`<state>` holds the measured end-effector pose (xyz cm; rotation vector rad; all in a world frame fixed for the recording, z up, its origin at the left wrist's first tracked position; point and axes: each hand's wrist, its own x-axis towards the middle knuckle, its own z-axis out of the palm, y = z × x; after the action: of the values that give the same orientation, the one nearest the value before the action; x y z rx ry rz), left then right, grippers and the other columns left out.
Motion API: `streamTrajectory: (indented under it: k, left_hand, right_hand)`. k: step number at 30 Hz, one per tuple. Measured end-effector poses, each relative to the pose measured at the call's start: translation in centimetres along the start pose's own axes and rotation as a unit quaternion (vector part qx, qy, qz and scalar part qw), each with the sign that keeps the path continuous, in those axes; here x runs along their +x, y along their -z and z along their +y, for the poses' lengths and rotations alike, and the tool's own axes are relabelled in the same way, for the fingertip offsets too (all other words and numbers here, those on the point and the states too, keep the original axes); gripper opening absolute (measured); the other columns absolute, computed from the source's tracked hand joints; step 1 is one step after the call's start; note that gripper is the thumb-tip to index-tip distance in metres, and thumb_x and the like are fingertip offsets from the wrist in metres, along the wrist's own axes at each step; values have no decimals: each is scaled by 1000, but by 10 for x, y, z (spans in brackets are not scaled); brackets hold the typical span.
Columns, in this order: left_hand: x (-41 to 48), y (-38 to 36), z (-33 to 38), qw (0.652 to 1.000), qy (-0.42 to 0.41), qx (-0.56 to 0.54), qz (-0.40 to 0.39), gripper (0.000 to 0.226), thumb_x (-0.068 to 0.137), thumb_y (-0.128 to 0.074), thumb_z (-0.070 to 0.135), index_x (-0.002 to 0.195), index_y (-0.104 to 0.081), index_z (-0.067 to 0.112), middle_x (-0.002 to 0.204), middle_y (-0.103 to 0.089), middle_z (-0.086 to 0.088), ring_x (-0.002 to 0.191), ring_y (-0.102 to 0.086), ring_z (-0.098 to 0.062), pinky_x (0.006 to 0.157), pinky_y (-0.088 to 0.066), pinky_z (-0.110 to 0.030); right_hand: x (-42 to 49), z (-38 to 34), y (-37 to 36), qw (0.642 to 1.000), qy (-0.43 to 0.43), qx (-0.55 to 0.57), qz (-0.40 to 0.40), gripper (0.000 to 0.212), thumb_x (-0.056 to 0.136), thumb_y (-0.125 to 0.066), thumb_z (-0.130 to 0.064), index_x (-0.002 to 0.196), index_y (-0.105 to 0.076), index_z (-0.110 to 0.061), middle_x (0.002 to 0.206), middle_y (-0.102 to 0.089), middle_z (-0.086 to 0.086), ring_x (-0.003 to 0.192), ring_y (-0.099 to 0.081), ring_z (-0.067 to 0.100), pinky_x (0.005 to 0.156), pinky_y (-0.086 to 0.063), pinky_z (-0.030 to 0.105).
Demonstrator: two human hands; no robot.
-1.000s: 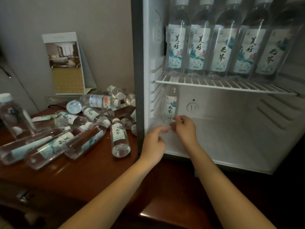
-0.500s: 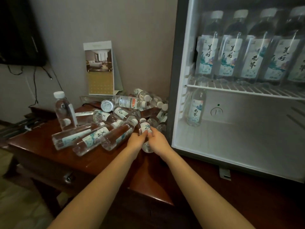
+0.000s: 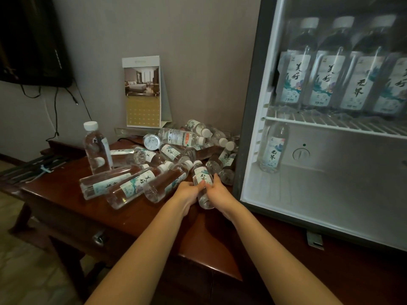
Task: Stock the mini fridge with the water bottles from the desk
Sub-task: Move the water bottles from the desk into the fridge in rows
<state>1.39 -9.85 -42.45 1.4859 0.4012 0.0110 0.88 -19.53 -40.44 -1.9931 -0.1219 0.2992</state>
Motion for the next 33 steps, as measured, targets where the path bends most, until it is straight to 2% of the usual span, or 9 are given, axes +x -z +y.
streamTrajectory:
  k: [8,13,17,19,21,24,26,29,33]
  left_hand:
    - [-28,12,-16,999,-31,4,-41,35,92,-57,18,123,-52,4,117,-61,-8,106,-56,-19,91,-43,-31]
    - [-49,18,-33,995,-81,-22,-44,36,90,-59,14,124,-52,11,104,-66,-2,94,-62,-11,75,-47,-23]
    - [-67,17,-39,989,-126,-41,-66,48,89,-58,7,134,-45,18,111,-67,-5,101,-64,-14,79,-50,-22]
    - [-78,13,-38,983,-158,-46,-78,60,88,-57,1,141,-36,22,112,-67,-1,102,-64,-12,81,-52,-24]
    - [-89,7,-37,976,-195,-28,-94,68,88,-56,-3,142,-30,30,114,-64,5,99,-65,-5,78,-54,-21]
    - [-100,1,-42,964,-238,17,-116,76,86,-58,-3,140,-25,41,131,-53,9,108,-60,-1,84,-54,-23]
    - [-104,-1,-47,954,-267,61,-122,77,84,-61,-2,133,-30,49,139,-46,12,120,-53,-7,96,-49,-29]
    - [-112,-7,-51,939,-297,111,-129,78,83,-62,-1,131,-29,50,136,-47,18,116,-52,5,94,-47,-18]
    - [-115,-16,-54,930,-311,127,-147,78,85,-61,2,138,-25,45,138,-49,12,122,-50,-1,102,-45,-32]
  right_hand:
    - [-18,23,-1,999,48,-10,-10,64,95,-44,-31,149,-8,-31,152,-28,7,136,-32,28,112,-28,47]
    - [-37,35,-3,995,96,4,-16,67,88,-48,-30,146,-15,-36,149,-30,5,134,-31,26,110,-31,49]
    - [-52,38,4,992,119,41,-19,69,90,-54,-16,146,-18,-32,144,-34,2,126,-42,22,83,-52,29]
    - [-62,40,12,988,142,57,-17,73,88,-55,-3,147,-19,-28,138,-39,1,121,-46,16,74,-51,21]
    - [-74,43,19,984,169,60,-12,75,85,-58,5,145,-24,-26,127,-46,-6,114,-49,6,82,-50,17]
    - [-88,56,27,983,180,44,10,81,81,-62,5,143,-22,-30,133,-44,-2,123,-47,12,97,-48,29]
    - [-95,66,32,982,179,52,12,81,82,-62,5,142,-20,-28,134,-46,-2,122,-50,13,92,-50,25]
    - [-102,74,42,981,188,45,21,67,86,-60,1,135,-24,-28,125,-50,-5,112,-56,8,82,-51,16]
    - [-109,73,57,978,207,18,33,54,90,-56,-5,129,-27,-27,114,-53,-14,110,-57,7,87,-51,19]
